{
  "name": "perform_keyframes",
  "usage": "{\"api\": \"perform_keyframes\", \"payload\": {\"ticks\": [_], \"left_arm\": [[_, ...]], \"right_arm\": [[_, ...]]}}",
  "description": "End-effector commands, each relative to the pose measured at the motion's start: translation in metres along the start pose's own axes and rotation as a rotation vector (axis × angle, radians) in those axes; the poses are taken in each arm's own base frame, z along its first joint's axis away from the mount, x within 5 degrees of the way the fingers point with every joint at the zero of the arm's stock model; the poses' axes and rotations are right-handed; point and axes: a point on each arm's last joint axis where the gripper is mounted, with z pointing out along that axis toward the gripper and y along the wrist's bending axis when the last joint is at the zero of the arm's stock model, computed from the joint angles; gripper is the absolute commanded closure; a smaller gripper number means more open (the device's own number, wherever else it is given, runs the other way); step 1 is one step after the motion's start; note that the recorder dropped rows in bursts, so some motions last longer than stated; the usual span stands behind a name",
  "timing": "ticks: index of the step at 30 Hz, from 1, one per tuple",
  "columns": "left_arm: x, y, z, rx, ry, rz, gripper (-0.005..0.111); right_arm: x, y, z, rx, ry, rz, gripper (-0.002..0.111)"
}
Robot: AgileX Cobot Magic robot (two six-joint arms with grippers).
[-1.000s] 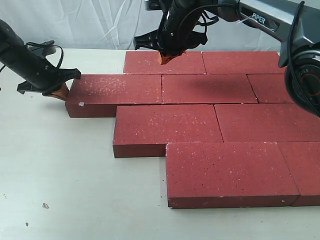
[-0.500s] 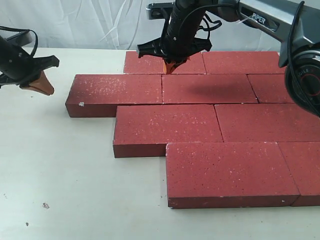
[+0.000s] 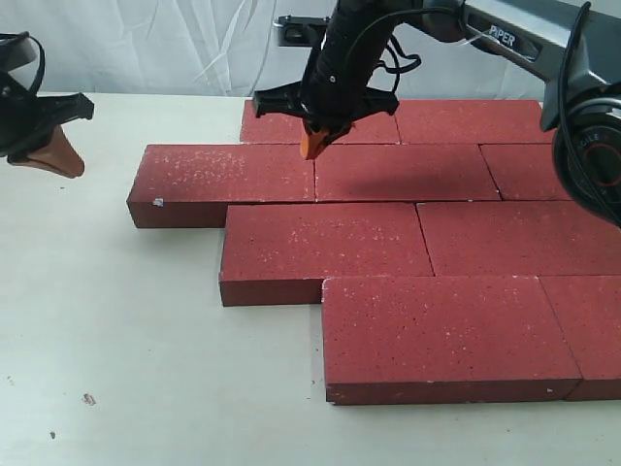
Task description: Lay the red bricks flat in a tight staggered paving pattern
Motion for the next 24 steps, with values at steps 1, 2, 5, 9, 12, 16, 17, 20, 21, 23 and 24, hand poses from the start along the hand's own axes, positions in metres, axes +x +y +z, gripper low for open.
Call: {"api": "perform_keyframes", "payload": {"ticks": [1,2,5,9,12,16,17,20,21,23,24], "left_arm": [[0.018,-0.005,-0.017,-0.017,-0.051,0.018,0.107],[0.023,-0.006,-0.02,-0.019,-0.055,0.024,0.107],[0.039,-0.009,-0.028,-0.022,-0.058,0.039,0.107],[0.058,-0.013,-0.04,-0.032,-0.079,0.06,0.107],[0.071,-0.016,-0.051,-0.046,-0.113,0.073,0.107],[0.085,-0.021,-0.063,-0.054,-0.149,0.087,0.107],[0.09,-0.022,-0.067,-0.054,-0.161,0.091,0.107],[0.1,-0.027,-0.078,-0.057,-0.2,0.104,0.107],[0.102,-0.029,-0.081,-0.058,-0.221,0.113,0.107],[0.108,-0.037,-0.086,-0.052,-0.241,0.141,0.107],[0.109,-0.041,-0.087,-0.047,-0.246,0.153,0.107]], "right_arm": [[0.0,0.01,-0.007,-0.096,-0.002,-0.015,0.109],[0.0,0.012,-0.007,-0.117,-0.001,-0.02,0.109],[0.001,0.017,-0.007,-0.151,0.001,-0.03,0.109],[0.004,0.03,-0.005,-0.158,0.009,-0.055,0.109],[0.007,0.041,-0.005,-0.152,0.011,-0.085,0.109],[0.011,0.047,-0.012,-0.159,0.01,-0.095,0.109],[0.013,0.047,-0.014,-0.158,0.013,-0.096,0.109],[0.02,0.043,-0.02,-0.138,0.025,-0.105,0.109],[0.023,0.04,-0.023,-0.127,0.03,-0.108,0.109],[0.029,0.035,-0.026,-0.115,0.043,-0.102,0.109],[0.031,0.032,-0.029,-0.107,0.047,-0.097,0.109]]}}
